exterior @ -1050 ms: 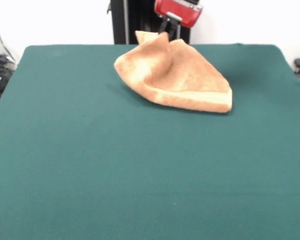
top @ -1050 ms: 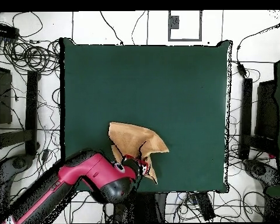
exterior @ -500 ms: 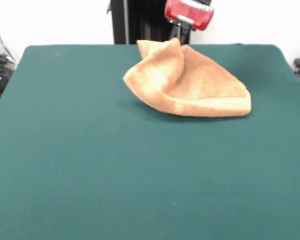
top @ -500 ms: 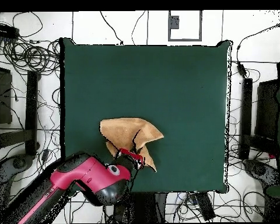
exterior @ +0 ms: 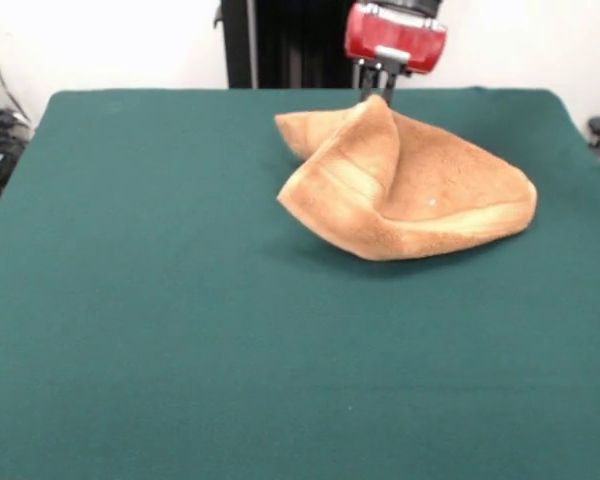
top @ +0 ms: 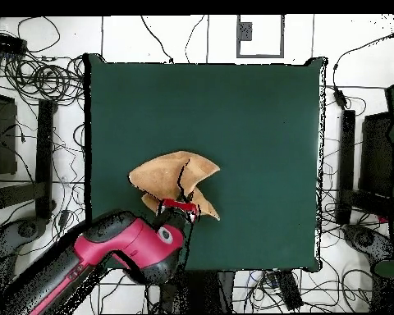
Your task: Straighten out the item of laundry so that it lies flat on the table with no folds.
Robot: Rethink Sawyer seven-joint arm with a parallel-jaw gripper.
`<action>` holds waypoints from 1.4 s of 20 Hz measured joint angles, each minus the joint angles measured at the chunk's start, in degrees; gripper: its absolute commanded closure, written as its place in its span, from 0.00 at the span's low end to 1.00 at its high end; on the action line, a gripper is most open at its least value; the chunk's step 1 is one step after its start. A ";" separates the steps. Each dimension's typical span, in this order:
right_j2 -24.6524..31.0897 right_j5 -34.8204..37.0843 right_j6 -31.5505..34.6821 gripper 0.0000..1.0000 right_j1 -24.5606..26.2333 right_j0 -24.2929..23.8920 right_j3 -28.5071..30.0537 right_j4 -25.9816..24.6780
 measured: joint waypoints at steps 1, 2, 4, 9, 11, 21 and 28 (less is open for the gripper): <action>0.21 0.00 -3.10 1.00 -0.50 -0.74 -0.03 0.68; 0.42 0.00 -6.21 1.00 -1.01 -1.49 -0.05 1.35; 0.76 0.00 -12.64 1.00 -2.15 -3.14 -0.04 2.39; 2.13 0.02 -22.30 1.00 -4.72 -5.76 -0.02 3.33; 3.00 0.02 -24.46 1.00 -5.76 -6.34 -0.03 3.21; 11.41 -0.30 -15.26 1.00 -10.65 -6.91 -0.69 -20.85; 15.34 -0.84 -2.63 1.00 -12.59 -7.99 -0.93 -29.05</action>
